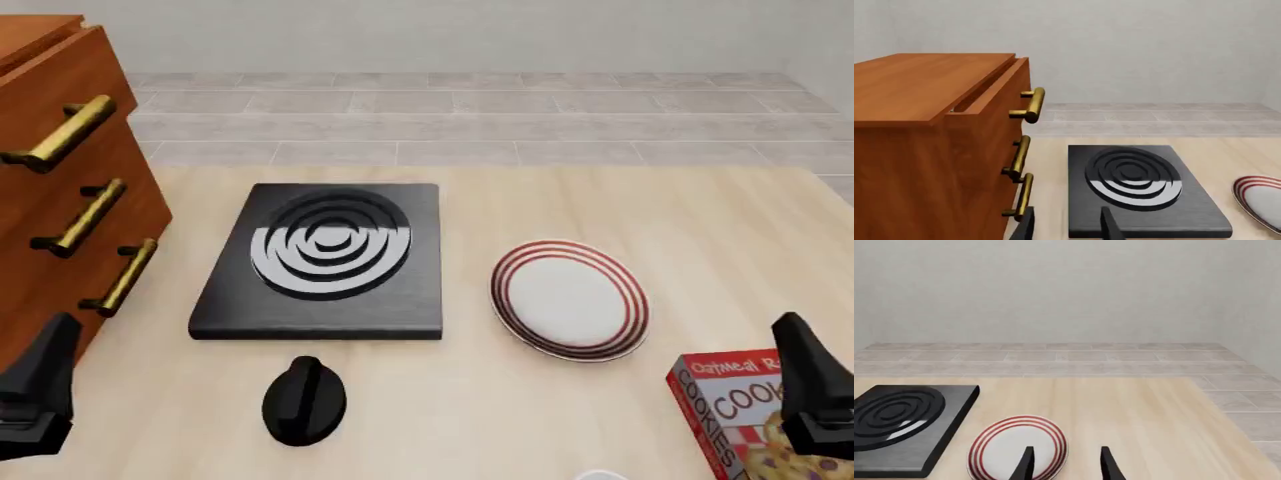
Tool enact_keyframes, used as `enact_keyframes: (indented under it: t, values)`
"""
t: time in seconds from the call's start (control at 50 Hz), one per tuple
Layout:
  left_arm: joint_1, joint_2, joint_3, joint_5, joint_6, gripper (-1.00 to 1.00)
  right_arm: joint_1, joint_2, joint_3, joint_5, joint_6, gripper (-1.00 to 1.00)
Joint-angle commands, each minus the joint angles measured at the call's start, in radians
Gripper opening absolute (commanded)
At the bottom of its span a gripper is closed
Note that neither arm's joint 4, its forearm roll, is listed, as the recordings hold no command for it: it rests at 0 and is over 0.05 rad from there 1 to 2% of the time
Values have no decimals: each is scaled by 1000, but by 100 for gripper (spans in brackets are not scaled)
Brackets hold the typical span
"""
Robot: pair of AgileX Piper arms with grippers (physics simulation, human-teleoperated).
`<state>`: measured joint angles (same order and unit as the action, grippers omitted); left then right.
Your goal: Pick the akita bowl in the top layer of the wooden cabinet and place it on the plate.
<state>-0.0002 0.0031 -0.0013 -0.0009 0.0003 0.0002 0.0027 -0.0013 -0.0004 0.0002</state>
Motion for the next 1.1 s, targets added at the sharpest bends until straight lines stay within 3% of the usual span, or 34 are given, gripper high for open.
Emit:
enact_keyframes:
  t: [0.02, 0.28, 0.48, 1.1]
  values:
    - [-4, 10, -2, -4, 5, 100, 1, 4, -4, 3, -2, 100]
    - [-8, 10, -6, 4, 19, 100, 2, 29, -9, -13, -8, 100]
    - [-3, 113, -18, -55, 6, 100, 4, 25, -14, -1, -10, 100]
    - [-34, 127, -262, 166, 8, 100, 16, 64, -12, -33, -17, 100]
